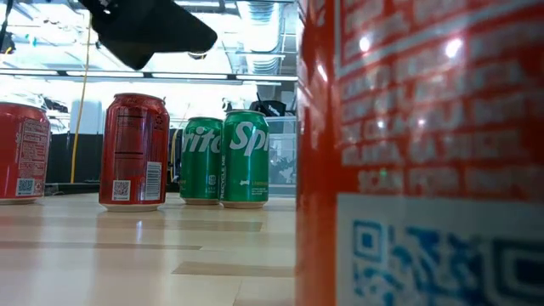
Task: Sort soda cans
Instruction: Put the bottom red soda can into the top right transparent bin
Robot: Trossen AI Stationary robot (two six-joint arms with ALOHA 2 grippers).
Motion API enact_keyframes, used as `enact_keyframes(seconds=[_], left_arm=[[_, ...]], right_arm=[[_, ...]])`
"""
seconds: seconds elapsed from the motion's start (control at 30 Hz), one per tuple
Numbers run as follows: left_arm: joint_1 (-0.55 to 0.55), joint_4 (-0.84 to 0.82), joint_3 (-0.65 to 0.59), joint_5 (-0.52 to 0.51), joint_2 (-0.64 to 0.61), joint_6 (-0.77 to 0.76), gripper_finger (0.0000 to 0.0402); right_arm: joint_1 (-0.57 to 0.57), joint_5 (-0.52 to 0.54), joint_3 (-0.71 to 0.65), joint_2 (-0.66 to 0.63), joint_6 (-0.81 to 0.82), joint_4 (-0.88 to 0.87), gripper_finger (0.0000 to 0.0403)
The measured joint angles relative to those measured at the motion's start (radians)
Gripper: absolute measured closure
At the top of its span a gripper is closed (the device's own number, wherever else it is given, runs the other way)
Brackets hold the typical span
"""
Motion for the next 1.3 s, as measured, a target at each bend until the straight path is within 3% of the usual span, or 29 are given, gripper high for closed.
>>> enact_keyframes(seconds=[0.2, 0.63, 1.1, 1.3], left_arm=[[-0.025, 0.006, 0.079, 0.022, 0.081, -0.017, 0.0079], [0.001, 0.001, 0.233, 0.014, 0.279, -0.023, 0.0079], [0.005, -0.014, 0.257, 0.005, 0.286, -0.069, 0.0079], [0.002, -0.045, 0.257, -0.008, 0.285, -0.139, 0.0079]], right_arm=[[-0.035, -0.098, 0.000, 0.072, -0.033, 0.157, 0.0070], [-0.078, -0.158, 0.000, 0.166, -0.027, 0.375, 0.0070], [-0.041, -0.158, 0.000, 0.162, 0.058, 0.365, 0.0070], [0.008, -0.151, 0.000, 0.135, 0.201, 0.183, 0.0070]])
